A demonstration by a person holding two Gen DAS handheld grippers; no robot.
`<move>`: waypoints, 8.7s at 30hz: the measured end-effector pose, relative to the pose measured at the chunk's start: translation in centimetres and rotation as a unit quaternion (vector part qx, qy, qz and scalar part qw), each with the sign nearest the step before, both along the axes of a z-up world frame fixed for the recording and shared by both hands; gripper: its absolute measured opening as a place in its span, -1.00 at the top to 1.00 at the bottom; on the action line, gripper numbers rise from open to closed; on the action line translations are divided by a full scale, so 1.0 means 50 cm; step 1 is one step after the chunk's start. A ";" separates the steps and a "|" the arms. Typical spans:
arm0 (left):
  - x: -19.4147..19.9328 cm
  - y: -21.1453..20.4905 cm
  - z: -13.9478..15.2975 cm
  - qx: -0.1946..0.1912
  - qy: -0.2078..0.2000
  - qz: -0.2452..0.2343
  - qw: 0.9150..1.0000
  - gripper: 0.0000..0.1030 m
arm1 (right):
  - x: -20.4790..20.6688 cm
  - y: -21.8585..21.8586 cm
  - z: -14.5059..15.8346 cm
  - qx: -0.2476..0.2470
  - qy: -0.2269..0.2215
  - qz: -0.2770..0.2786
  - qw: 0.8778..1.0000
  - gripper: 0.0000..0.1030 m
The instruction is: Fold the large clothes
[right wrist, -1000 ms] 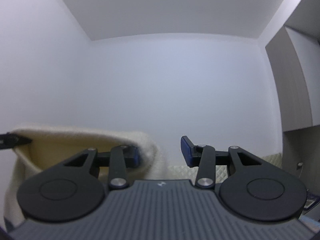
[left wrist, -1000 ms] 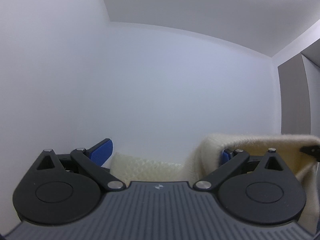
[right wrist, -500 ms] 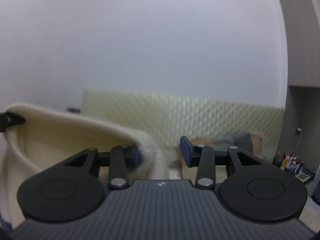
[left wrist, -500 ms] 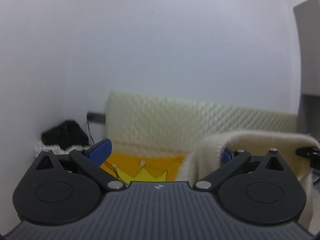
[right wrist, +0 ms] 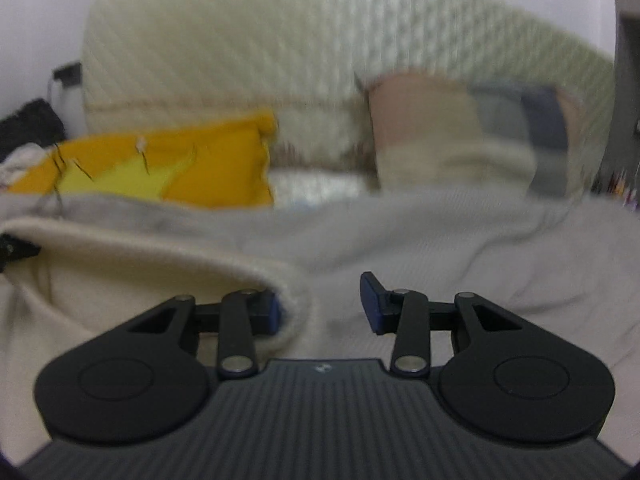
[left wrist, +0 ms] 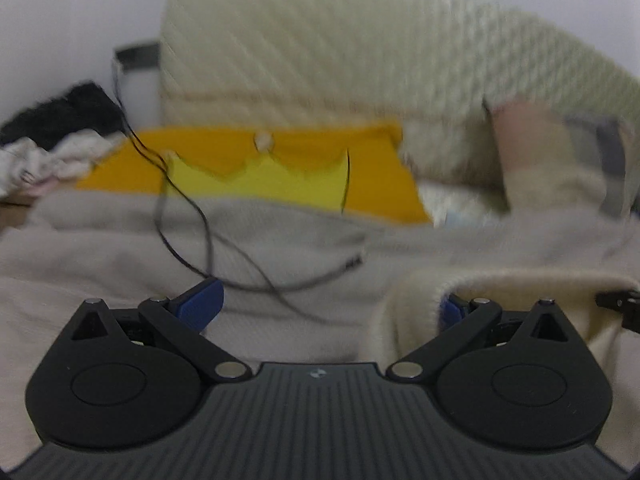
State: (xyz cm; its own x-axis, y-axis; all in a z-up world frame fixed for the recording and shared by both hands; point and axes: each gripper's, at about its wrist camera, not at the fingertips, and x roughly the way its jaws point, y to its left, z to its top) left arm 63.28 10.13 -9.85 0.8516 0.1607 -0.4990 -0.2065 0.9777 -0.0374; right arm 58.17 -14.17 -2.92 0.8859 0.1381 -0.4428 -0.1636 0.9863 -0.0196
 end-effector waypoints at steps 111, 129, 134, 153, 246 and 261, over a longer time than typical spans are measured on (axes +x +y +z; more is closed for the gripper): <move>-1.055 -0.132 0.072 -0.040 0.143 -0.106 0.983 0.83 | -0.918 -0.185 -0.075 0.180 0.113 0.008 0.977 -0.66; -0.719 0.411 0.341 0.113 0.054 0.130 0.984 0.85 | -0.880 -0.195 -0.075 0.183 0.067 -0.040 0.980 -0.66; -0.606 0.577 0.283 0.124 0.064 0.203 0.969 0.85 | -0.836 -0.180 -0.073 0.184 0.055 -0.057 0.980 -0.66; -0.425 0.695 -0.003 0.130 0.121 0.223 0.959 0.28 | -0.666 -0.117 -0.115 0.136 0.064 -0.077 0.986 -0.66; -0.761 -0.014 -0.085 -0.073 0.113 0.063 0.989 -0.44 | -0.103 -0.842 -0.198 0.111 0.107 -0.241 0.958 0.59; -0.844 0.041 -0.056 -0.115 0.096 0.075 0.986 -0.44 | -0.301 -0.713 -0.058 0.062 0.122 -0.212 0.968 -0.04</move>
State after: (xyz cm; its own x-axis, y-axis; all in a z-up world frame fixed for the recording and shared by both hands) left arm 21.08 12.18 -12.67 0.7125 0.1419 -0.6872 -0.3736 0.9057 -0.2003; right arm 43.11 -49.84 -5.81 0.7459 -0.1497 -0.6490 0.2719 0.9580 0.0915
